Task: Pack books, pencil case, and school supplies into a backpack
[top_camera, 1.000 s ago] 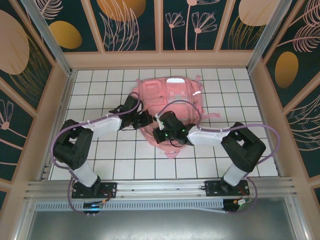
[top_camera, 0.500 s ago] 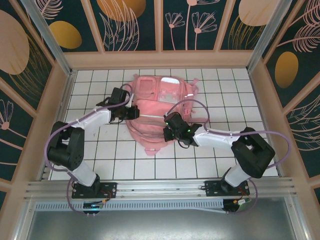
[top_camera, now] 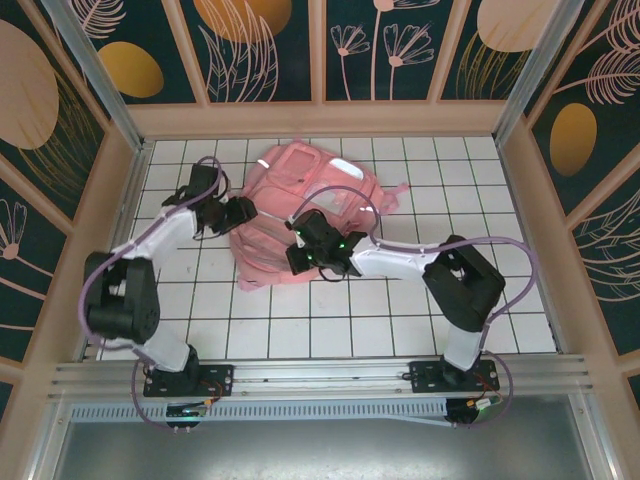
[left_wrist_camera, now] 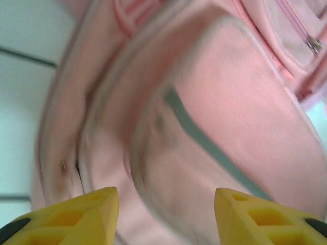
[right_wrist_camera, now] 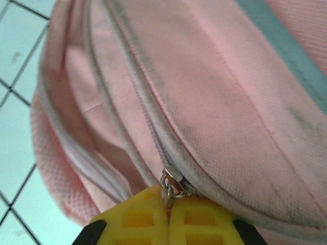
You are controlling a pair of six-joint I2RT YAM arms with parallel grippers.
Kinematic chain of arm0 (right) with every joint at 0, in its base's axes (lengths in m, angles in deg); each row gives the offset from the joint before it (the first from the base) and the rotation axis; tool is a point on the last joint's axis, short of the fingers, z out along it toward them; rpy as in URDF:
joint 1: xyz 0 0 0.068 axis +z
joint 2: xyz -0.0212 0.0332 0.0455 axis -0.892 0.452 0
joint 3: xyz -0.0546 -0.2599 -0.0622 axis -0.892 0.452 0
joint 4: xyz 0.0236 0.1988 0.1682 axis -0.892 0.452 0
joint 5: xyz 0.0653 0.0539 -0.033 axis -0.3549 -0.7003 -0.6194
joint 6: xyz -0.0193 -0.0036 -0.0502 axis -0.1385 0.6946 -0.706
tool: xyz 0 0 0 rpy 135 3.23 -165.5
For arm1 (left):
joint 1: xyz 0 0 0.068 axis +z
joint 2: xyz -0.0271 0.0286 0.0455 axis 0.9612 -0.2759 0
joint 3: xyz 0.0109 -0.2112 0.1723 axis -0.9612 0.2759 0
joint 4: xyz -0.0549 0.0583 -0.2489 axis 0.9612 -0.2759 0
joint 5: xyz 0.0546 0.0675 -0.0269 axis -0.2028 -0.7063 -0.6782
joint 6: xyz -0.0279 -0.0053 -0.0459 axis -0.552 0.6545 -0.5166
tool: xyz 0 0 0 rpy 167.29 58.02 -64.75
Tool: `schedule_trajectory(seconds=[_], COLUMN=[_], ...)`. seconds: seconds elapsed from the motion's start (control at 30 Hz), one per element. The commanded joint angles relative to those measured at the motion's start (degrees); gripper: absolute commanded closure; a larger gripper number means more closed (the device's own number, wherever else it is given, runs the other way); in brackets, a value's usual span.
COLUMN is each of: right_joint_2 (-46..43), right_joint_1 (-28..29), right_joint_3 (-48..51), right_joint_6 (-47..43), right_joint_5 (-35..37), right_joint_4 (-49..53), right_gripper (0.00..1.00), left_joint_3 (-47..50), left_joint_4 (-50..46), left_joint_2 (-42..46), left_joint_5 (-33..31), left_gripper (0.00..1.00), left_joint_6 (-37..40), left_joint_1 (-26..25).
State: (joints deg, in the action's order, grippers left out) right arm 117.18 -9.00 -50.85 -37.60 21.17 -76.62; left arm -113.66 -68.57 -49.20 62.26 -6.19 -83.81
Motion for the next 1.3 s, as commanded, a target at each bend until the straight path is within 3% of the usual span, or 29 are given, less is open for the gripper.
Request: schedule_trajectory(seconds=[0.0, 0.3, 0.33, 0.43, 0.5, 0.67, 0.87, 1.03, 1.17, 1.27], right_joint_2=[2.1, 3.5, 3.3, 2.2, 0.5, -5.0, -12.3, -10.0, -6.4, -4.5], right_joint_1=[1.5, 3.2, 3.4, 3.8, 3.5, 0.4, -8.3, -14.9, -16.1, -16.7], right_joint_3=[-3.6, -3.1, -2.9, -1.0, 0.8, 7.7, 14.4, 14.8, 12.0, 10.6], right_joint_6=[-3.9, -4.2, -4.3, -5.3, -6.3, -11.5, -14.9, -18.2, -20.9, -21.5], right_joint_5=[-9.7, -13.3, -13.2, -10.8, -7.5, -2.7, 2.0, 3.7, 5.5, 6.1], right_joint_4=[-6.2, -8.0, -7.9, -6.2, -3.9, 2.3, 4.9, 2.4, 1.7, 2.4], right_gripper=[1.0, 1.0, 1.0, 1.0, 1.0, 1.0, 1.0, 1.0, 1.0, 1.0], left_joint_3=[6.3, 10.1, 10.1, 8.5, 6.8, 4.6, 2.0, -0.2, 0.4, 1.0], left_joint_4=[3.0, 9.0, 9.7, 8.2, 5.8, 1.0, -1.0, -2.3, -1.7, -0.6], left_joint_2=[2.0, -0.3, -0.7, -1.6, -1.9, -1.2, -2.7, -5.4, -4.5, -3.1], left_joint_5=[2.6, -1.9, -2.4, -5.4, -6.7, -8.8, -9.6, -6.1, -6.1, -4.3], left_gripper=[0.49, 0.5, 0.55, 0.9, 1.0, 1.0, 1.0, 1.0, 1.0, 1.0], left_joint_6=[-7.2, -16.0, -16.0, -13.6, -9.5, 2.8, 14.8, 25.4, 33.2, 33.4], left_joint_1=[-0.8, -4.6, -4.6, -4.6, -4.2, -2.8, -1.3, -1.4, -1.4, -1.4])
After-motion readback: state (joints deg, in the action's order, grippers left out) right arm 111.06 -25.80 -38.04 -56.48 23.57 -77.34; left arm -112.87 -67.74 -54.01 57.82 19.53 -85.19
